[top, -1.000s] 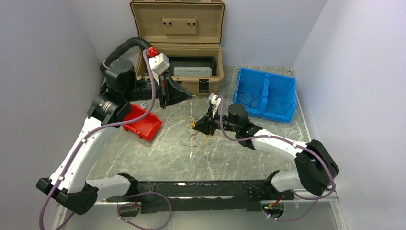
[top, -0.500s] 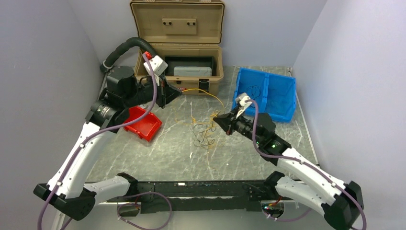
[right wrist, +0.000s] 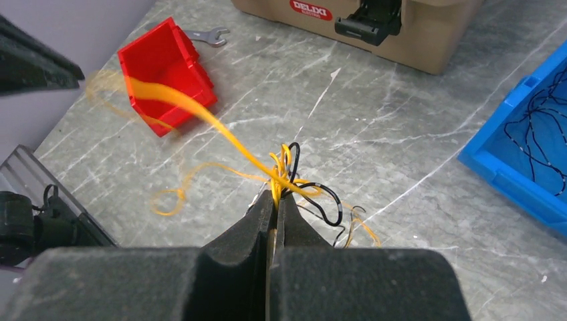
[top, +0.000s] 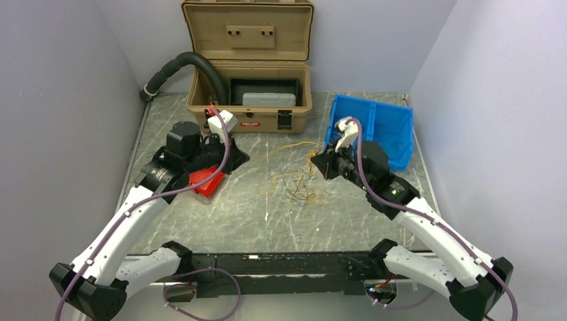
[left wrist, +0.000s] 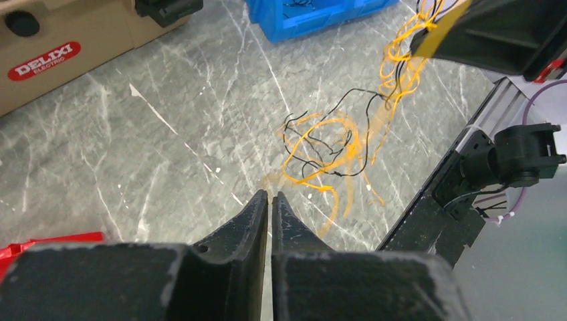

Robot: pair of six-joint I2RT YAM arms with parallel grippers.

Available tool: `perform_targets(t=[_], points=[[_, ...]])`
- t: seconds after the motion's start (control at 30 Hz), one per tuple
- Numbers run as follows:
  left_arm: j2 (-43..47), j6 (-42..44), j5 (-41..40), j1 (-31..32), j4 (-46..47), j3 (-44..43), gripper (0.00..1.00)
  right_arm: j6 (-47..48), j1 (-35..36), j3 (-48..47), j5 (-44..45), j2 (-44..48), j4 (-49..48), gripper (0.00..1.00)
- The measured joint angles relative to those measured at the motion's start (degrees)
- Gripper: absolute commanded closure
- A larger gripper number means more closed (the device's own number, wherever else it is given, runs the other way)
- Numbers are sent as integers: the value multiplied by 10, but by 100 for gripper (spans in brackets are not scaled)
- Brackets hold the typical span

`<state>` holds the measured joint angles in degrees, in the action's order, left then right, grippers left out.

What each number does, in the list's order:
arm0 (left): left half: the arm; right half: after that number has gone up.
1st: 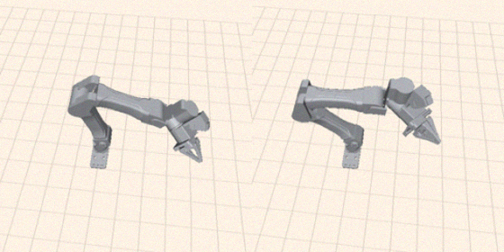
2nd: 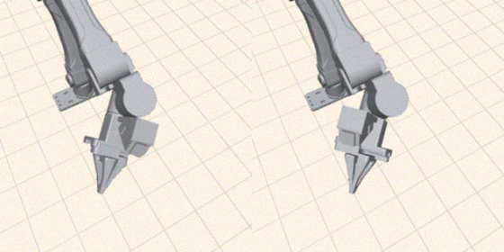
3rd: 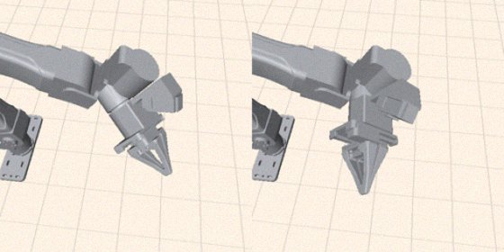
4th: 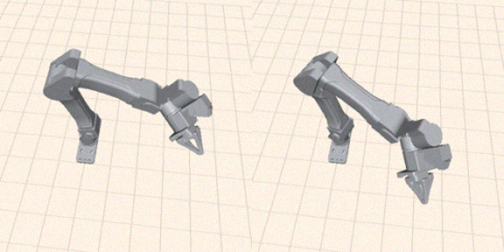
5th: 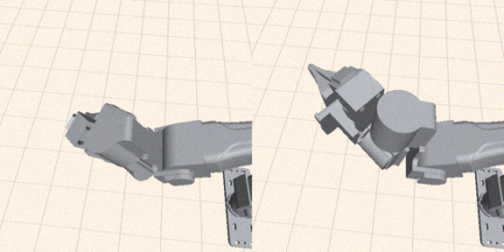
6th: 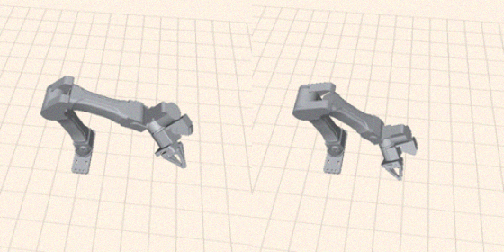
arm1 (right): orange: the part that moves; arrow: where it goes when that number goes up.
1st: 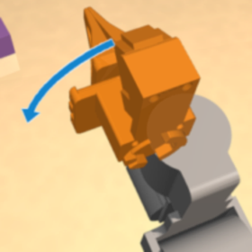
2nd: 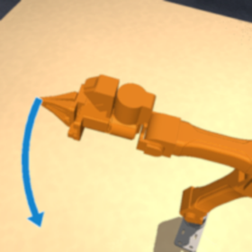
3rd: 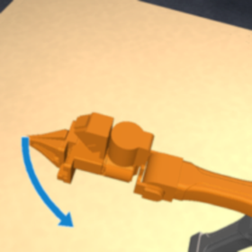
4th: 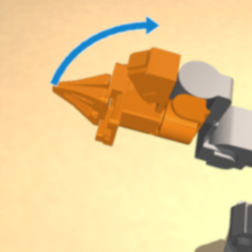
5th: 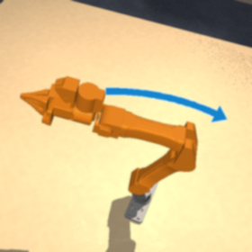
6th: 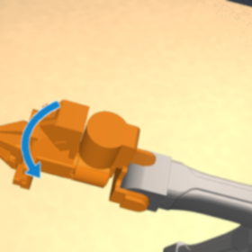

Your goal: Untangle the cables

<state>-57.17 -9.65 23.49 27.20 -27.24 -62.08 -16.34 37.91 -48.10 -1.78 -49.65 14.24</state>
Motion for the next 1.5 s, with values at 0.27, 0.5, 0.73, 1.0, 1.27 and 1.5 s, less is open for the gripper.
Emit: perform_targets(t=[0.27,0.5,0.73,1.0,1.27,1.5], points=[[24,-8,-10,0,16,48,44,-8,-17,-107,-42,-90,96,100],[24,-18,42,6,58,66,30,-8,-20,-136,-89,-119,148,100],[5,-22,67,89,132,77,27,-7,-20,-160,-122,-130,166,100],[-69,-43,77,134,224,78,27,-7,-20,-170,-153,-130,175,100],[-127,-66,105,136,271,61,32,-8,-20,-170,-164,-129,179,100],[-167,-80,123,150,290,33,100,-8,-20,-170,-165,-125,183,100]])
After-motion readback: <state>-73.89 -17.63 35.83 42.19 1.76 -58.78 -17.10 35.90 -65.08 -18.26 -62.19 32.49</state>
